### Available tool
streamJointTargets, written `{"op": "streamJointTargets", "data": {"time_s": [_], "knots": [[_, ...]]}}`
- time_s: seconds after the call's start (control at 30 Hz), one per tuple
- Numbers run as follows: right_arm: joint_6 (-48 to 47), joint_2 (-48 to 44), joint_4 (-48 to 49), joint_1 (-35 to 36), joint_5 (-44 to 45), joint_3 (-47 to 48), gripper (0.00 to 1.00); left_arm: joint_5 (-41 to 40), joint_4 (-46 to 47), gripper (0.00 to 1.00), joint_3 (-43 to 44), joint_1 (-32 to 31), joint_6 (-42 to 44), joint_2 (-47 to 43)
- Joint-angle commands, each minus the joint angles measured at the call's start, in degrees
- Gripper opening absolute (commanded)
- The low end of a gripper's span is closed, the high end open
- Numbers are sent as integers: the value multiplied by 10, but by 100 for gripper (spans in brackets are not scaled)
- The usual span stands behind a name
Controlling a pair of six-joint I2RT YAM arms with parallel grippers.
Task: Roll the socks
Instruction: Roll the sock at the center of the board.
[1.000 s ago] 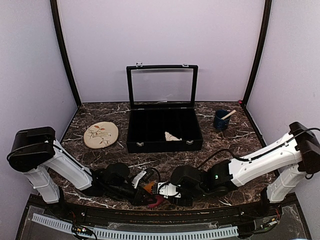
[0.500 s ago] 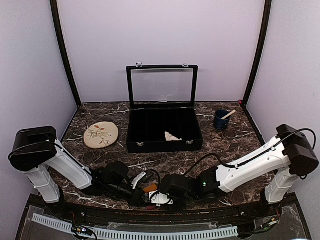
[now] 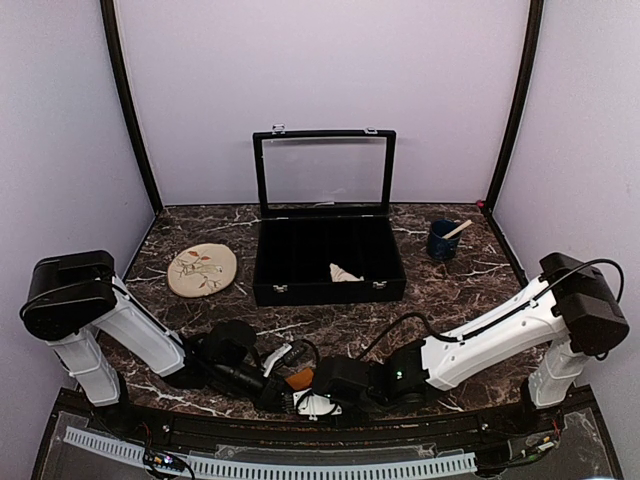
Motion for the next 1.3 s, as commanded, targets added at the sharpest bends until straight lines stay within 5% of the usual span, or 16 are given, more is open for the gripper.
{"op": "streamJointTargets", "data": {"time_s": [0.0, 0.43, 0.93, 1.27], "knots": [[-4, 18, 0, 7, -5, 16, 39, -16, -150, 0, -30, 4, 18, 40], [23, 39, -38, -5, -46, 23, 0, -47, -199, 0, -10, 18, 20, 34], [84, 49, -84, -58, -146, 46, 0, -182, -290, 37, -21, 20, -23, -101], [127, 70, -125, -114, -247, 101, 0, -255, -335, 44, -48, 20, -31, -238]]}}
